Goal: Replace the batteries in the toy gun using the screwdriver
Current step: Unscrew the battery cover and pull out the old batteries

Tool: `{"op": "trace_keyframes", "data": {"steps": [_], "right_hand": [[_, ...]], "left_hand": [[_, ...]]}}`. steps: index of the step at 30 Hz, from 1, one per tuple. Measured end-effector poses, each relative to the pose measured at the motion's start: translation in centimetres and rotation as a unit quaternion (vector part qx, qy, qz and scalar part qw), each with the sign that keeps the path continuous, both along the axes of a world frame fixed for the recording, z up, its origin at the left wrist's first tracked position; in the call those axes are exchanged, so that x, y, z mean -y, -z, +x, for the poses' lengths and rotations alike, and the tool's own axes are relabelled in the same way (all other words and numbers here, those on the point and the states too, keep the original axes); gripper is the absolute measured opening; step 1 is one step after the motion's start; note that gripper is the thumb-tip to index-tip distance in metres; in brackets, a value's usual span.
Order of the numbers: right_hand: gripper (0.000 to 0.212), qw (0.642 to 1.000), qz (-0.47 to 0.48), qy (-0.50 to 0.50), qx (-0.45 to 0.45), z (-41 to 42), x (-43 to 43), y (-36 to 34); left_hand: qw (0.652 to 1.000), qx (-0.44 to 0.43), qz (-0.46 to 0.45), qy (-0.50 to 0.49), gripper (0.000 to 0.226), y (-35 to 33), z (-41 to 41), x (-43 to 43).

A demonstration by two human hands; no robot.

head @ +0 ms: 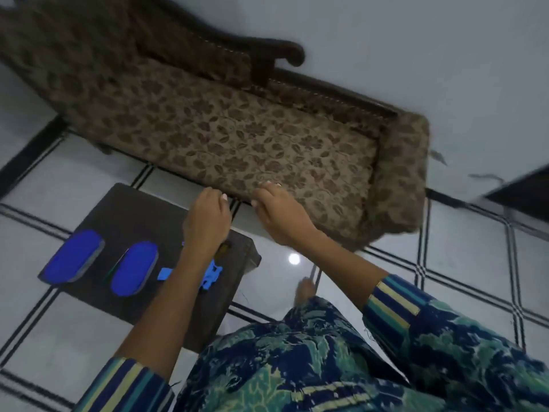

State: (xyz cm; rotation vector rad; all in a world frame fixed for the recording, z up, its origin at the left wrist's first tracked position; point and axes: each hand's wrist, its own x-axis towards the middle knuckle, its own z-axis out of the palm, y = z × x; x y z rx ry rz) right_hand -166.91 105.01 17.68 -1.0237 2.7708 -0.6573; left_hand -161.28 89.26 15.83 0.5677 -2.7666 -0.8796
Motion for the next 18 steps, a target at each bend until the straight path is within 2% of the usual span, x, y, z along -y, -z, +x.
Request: {"op": "trace_keyframes", "data": {"steps": [7,11,18], "right_hand": [[0.029,0.983,0.005,-0.182,0.017,-12.6,5.1,1.1],[0.043,0.952,0.009,-0.304,0.025,-16.9,8.4,0.7],[0.036,0.883,-0.008,-0.468,0.044,-19.8,16.6,2.1]], "left_hand": [[0.981,0.027,0.011,-0.193,0.028,1.9,-6.1,1.5],[0.953,0.024,-0.006,-0.303,0.026,1.2,-8.6,2.1],[0.886,0.03,0.0,-0.462,0.025,1.4,-9.4,5.1]]}}
